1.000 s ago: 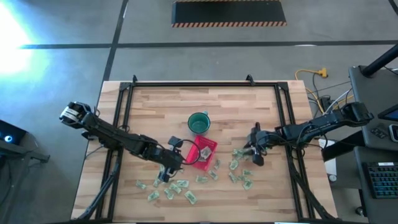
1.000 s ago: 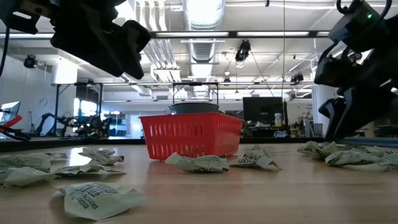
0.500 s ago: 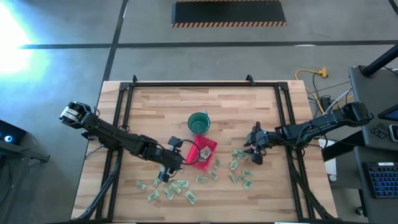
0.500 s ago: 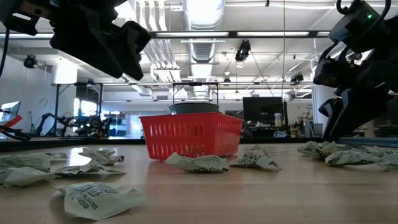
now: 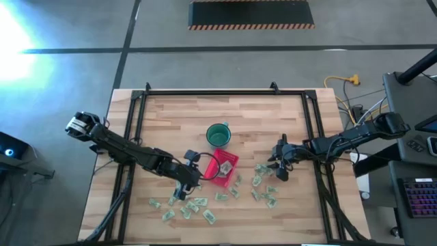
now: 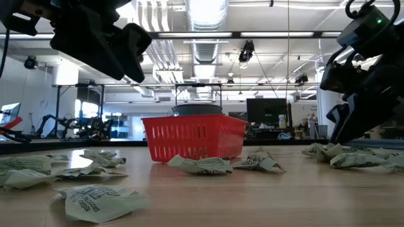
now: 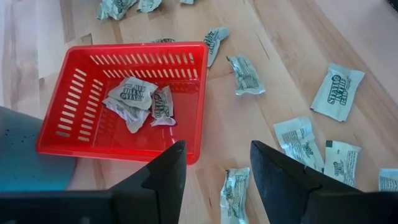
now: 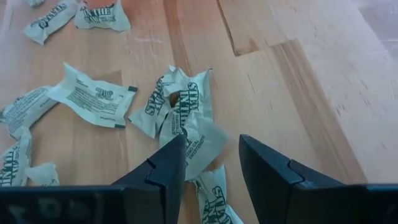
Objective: Pick and place items into bin
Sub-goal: Put the light green stevia packet into the red bin
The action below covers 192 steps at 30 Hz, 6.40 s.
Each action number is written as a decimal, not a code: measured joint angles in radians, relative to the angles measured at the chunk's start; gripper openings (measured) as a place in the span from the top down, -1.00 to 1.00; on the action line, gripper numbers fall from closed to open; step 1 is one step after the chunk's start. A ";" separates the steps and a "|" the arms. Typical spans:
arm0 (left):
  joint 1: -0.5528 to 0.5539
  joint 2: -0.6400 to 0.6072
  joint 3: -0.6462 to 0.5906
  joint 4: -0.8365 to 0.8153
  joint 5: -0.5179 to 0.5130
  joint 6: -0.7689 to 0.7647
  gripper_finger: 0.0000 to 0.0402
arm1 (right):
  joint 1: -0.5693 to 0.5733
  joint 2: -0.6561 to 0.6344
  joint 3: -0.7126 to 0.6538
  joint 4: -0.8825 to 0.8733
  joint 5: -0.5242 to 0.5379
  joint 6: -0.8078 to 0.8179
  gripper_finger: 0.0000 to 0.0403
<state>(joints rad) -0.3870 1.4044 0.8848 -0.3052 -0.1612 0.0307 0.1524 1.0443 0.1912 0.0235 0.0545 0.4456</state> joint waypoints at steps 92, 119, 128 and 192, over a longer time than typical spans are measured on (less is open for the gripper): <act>0.000 0.000 0.001 -0.020 -0.163 -0.109 0.19 | 0.000 -0.283 -0.015 0.204 0.105 -0.504 0.96; 0.000 -0.013 -0.022 -0.159 -0.106 -0.339 0.19 | 0.000 0.363 0.331 0.566 0.099 -0.693 0.96; -0.002 -0.040 -0.025 -0.183 -0.106 -0.340 0.19 | -0.012 0.575 0.528 0.455 0.094 -0.737 0.96; -0.013 -0.045 -0.055 -0.161 -0.099 -0.340 0.19 | 0.089 0.031 0.398 -0.229 0.024 -0.383 0.42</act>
<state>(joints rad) -0.3996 1.3590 0.8302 -0.4662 -0.2604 -0.3093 0.2417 1.0752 0.5895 -0.2056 0.0785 0.0622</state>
